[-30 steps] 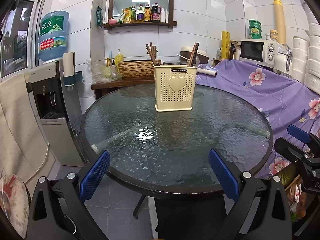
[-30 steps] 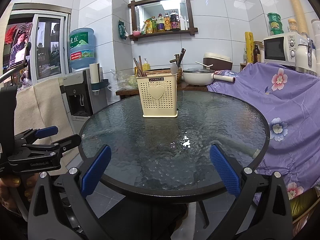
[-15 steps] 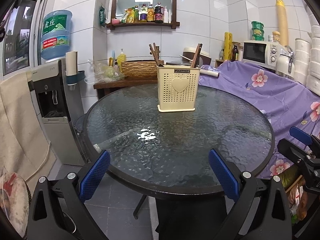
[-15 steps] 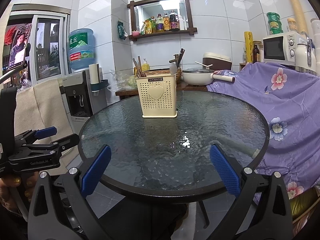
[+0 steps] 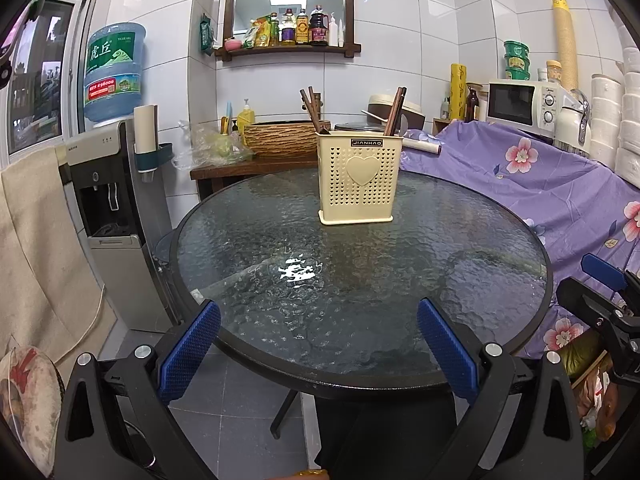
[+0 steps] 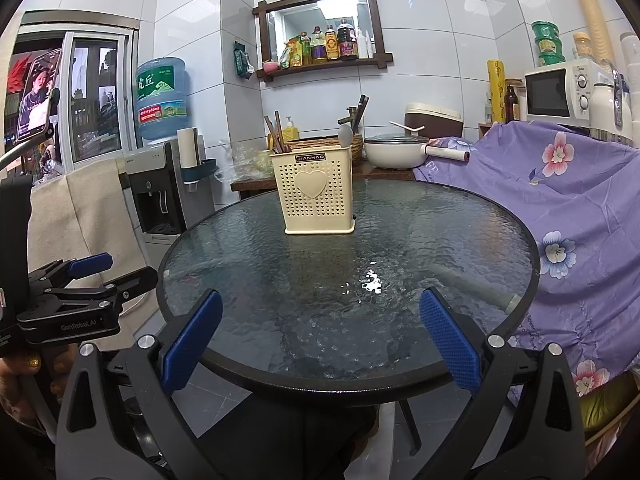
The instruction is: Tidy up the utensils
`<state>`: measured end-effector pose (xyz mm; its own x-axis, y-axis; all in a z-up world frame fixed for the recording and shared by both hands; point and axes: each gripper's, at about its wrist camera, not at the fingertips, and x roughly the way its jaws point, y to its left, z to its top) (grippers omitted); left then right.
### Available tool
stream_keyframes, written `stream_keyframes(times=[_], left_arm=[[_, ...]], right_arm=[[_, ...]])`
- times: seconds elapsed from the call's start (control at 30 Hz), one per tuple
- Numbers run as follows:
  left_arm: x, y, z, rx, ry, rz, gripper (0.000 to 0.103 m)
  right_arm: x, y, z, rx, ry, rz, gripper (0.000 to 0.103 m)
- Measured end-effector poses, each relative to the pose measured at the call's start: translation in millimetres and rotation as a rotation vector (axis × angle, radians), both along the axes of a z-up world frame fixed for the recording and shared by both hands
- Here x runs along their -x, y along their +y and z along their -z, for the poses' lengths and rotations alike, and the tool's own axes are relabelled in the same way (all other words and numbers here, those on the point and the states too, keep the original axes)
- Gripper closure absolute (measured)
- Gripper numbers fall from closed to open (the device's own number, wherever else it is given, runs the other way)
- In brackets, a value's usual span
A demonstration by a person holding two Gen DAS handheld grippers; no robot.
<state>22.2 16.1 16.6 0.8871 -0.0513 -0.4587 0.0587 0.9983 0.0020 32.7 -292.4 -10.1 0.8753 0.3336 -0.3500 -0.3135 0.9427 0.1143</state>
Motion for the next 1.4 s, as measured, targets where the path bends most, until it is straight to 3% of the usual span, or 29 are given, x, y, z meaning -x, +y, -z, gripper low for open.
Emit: stream_keyframes(times=[1.4], left_arm=[[1.2,2.1,-2.9,0.006,-0.011,-0.002,0.006]], right_arm=[[-0.4,1.3,1.7,0.000,0.003,-0.002,0.006]])
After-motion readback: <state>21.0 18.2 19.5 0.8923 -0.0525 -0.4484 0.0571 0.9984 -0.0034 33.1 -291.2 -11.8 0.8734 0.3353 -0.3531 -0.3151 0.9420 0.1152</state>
